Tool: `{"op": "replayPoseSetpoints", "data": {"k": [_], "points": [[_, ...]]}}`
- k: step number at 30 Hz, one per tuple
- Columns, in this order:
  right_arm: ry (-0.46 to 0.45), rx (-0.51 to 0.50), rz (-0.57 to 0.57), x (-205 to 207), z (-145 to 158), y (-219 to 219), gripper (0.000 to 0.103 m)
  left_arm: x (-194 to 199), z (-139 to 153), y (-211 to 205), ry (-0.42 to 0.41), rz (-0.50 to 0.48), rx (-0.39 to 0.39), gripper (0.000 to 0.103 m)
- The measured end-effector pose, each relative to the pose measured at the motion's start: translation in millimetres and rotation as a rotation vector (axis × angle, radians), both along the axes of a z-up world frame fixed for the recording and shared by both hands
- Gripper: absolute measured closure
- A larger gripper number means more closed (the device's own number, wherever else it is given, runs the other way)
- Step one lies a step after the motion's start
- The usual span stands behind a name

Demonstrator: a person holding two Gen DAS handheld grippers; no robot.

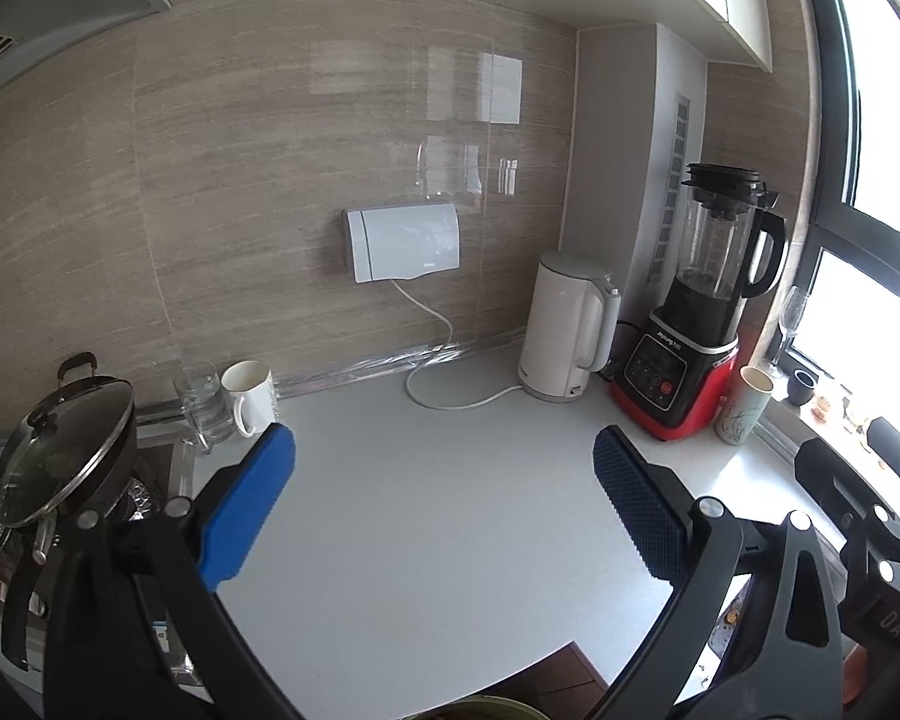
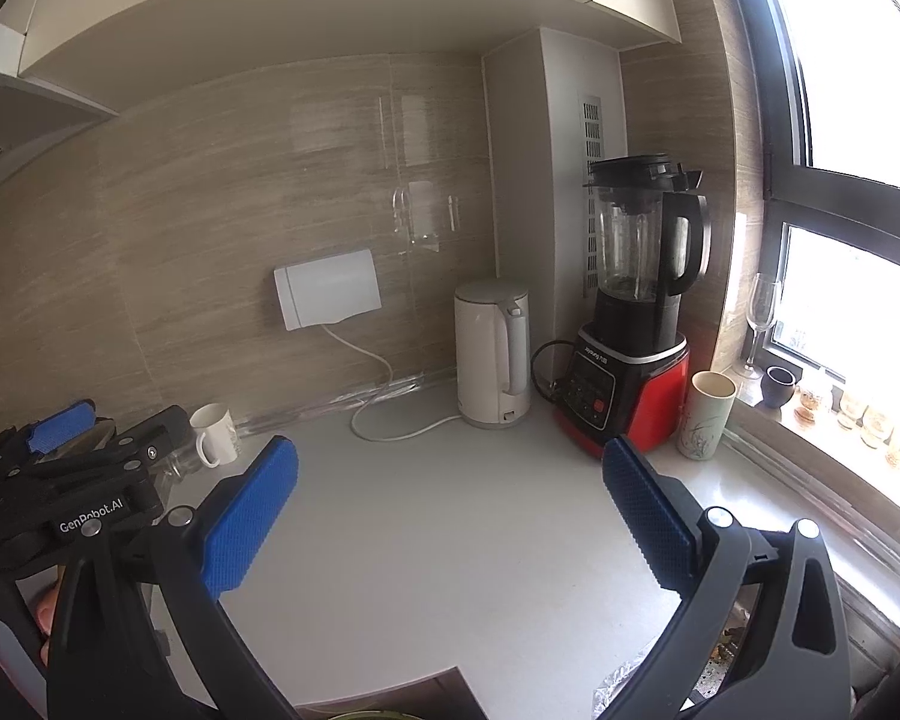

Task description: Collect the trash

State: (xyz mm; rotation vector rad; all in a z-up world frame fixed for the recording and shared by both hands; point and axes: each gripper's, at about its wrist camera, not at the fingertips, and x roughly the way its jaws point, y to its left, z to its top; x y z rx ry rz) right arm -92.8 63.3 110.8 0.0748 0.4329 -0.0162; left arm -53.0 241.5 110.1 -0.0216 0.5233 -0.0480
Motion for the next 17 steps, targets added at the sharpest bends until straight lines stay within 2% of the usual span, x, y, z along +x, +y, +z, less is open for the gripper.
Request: {"op": "replayPoseSetpoints", "data": {"k": [7, 17], "points": [[0.0, -0.001, 0.0, -1.6, -0.3, -2.6, 0.002, -3.3, -0.9, -6.6, -0.024, 0.003, 0.025, 0.008], [0.002, -0.005, -0.008, -4.4, -0.2, -8.1, 0.002, -5.3, 0.0, -6.8, -0.025, -0.001, 0.014, 0.008]]}}
